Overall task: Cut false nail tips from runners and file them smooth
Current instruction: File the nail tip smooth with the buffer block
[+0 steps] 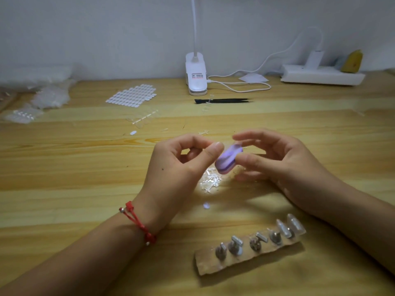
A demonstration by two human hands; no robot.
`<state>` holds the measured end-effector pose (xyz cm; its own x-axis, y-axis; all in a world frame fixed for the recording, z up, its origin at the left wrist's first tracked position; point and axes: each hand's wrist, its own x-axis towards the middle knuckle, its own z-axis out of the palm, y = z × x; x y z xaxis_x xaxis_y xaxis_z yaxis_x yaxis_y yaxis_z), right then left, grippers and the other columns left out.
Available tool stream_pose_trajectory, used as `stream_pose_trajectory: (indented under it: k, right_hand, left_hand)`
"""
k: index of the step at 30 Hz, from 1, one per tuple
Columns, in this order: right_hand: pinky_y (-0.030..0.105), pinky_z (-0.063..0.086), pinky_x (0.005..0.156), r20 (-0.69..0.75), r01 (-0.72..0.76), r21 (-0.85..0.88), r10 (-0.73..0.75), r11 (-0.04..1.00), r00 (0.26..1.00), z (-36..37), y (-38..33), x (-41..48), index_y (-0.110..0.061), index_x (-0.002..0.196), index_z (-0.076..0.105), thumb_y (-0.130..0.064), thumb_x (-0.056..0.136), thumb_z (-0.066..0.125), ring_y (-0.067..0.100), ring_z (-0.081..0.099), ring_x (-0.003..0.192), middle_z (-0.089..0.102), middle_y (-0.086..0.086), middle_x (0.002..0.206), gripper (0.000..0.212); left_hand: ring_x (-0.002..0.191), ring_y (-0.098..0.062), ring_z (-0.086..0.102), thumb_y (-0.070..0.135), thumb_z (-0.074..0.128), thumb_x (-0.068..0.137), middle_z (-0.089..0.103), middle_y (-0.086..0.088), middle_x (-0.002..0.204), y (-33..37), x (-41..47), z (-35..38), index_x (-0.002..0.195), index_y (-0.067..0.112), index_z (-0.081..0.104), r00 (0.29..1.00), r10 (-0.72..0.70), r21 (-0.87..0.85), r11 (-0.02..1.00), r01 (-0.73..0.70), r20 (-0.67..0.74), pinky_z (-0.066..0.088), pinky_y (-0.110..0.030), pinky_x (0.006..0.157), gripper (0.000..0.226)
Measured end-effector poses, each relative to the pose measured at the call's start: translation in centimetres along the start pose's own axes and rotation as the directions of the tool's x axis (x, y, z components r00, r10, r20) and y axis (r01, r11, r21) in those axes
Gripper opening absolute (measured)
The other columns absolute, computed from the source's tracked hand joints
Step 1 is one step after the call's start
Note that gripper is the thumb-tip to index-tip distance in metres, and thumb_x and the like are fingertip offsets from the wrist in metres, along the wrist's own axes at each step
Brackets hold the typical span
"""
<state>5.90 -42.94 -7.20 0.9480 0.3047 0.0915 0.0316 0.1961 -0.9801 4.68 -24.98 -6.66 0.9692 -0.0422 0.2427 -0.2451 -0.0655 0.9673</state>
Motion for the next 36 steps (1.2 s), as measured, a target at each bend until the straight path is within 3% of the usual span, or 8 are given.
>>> stream_pose_trajectory:
  k: [4, 12, 15, 19, 23, 26, 31, 36]
  right_hand:
    - [0.020, 0.056, 0.060, -0.101, -0.011, 0.230, 0.035, 0.973, 0.994, -0.8, 0.0, 0.4, -0.016, 0.099, 0.070, -0.013, 0.066, 0.072, 0.014, 0.072, 0.076, 0.073, 0.001, 0.086, 0.033]
    - [0.021, 0.056, 0.059, -0.107, 0.002, 0.209, 0.021, 0.978, 0.994, -0.8, 0.0, 0.5, -0.016, 0.100, 0.069, -0.013, 0.064, 0.073, 0.013, 0.071, 0.073, 0.071, 0.002, 0.087, 0.036]
    - [0.023, 0.057, 0.059, -0.036, 0.004, 0.043, -0.002, 0.999, 0.999, -0.2, 0.1, 0.4, -0.024, 0.092, 0.075, -0.021, 0.058, 0.079, 0.013, 0.071, 0.074, 0.071, -0.004, 0.088, 0.034]
    - [0.021, 0.056, 0.057, -0.099, 0.015, 0.164, 0.001, 0.986, 0.995, -0.9, 0.0, 0.7, -0.018, 0.098, 0.070, -0.017, 0.065, 0.074, 0.016, 0.073, 0.078, 0.073, 0.001, 0.088, 0.033]
    - [0.022, 0.057, 0.058, -0.017, 0.029, -0.007, -0.030, 1.000, 0.999, -0.3, 0.2, 0.4, -0.028, 0.089, 0.077, -0.023, 0.059, 0.079, 0.012, 0.071, 0.076, 0.071, -0.006, 0.088, 0.030]
    - [0.022, 0.056, 0.056, -0.094, 0.038, 0.139, -0.025, 0.990, 0.995, -1.1, 0.2, 0.8, -0.022, 0.091, 0.074, -0.019, 0.062, 0.076, 0.015, 0.072, 0.075, 0.072, 0.001, 0.088, 0.028]
    - [0.026, 0.058, 0.059, -0.012, 0.064, -0.013, -0.064, 0.998, 0.998, -0.7, 0.3, 0.7, -0.028, 0.088, 0.077, -0.024, 0.059, 0.079, 0.013, 0.070, 0.074, 0.071, -0.005, 0.089, 0.029]
    - [0.023, 0.056, 0.057, -0.116, 0.060, 0.102, -0.048, 0.993, 0.992, -1.4, 0.1, 1.0, -0.024, 0.085, 0.076, -0.021, 0.058, 0.080, 0.015, 0.071, 0.074, 0.072, -0.002, 0.087, 0.028]
  left_hand:
    - [0.038, -0.001, 0.025, 0.013, 0.070, 0.080, 0.027, 0.010, 0.049, -0.1, 0.0, 0.0, 0.069, 0.010, 0.068, 1.000, -0.016, -0.005, 1.000, 0.016, 0.013, 0.025, -0.008, 0.041, 0.013]
    - [0.039, -0.003, 0.024, 0.016, 0.070, 0.080, 0.027, 0.011, 0.050, -0.2, 0.0, -0.1, 0.070, 0.009, 0.068, 0.999, -0.037, -0.001, 0.999, 0.037, 0.002, 0.024, -0.010, 0.040, 0.013]
    - [0.039, -0.002, 0.025, 0.015, 0.070, 0.081, 0.028, 0.014, 0.047, -0.1, 0.1, -0.1, 0.069, 0.009, 0.068, 1.000, -0.028, 0.006, 1.000, 0.028, -0.006, 0.023, -0.010, 0.040, 0.013]
    - [0.038, -0.003, 0.025, 0.015, 0.071, 0.081, 0.027, 0.013, 0.049, -0.1, 0.1, 0.1, 0.068, 0.012, 0.067, 0.999, -0.045, -0.002, 0.999, 0.045, 0.016, 0.024, -0.010, 0.040, 0.014]
    - [0.041, -0.004, 0.025, 0.016, 0.071, 0.081, 0.028, 0.013, 0.047, -0.2, 0.2, 0.2, 0.067, 0.013, 0.068, 1.000, -0.030, 0.028, 0.999, 0.030, -0.005, 0.024, -0.012, 0.042, 0.015]
    - [0.040, -0.004, 0.025, 0.018, 0.071, 0.080, 0.027, 0.013, 0.047, -0.5, 0.2, 0.2, 0.065, 0.014, 0.067, 0.999, -0.044, 0.009, 0.999, 0.044, 0.016, 0.023, -0.012, 0.041, 0.016]
    - [0.041, -0.004, 0.025, 0.018, 0.071, 0.081, 0.030, 0.009, 0.052, -0.7, 0.3, 0.1, 0.067, 0.011, 0.068, 1.000, -0.019, 0.039, 0.999, 0.019, 0.017, 0.024, -0.013, 0.041, 0.016]
    - [0.041, -0.003, 0.026, 0.017, 0.069, 0.083, 0.029, 0.013, 0.048, -0.4, 0.3, 0.4, 0.067, 0.013, 0.065, 1.000, -0.018, 0.070, 0.997, 0.018, -0.005, 0.025, -0.014, 0.042, 0.017]
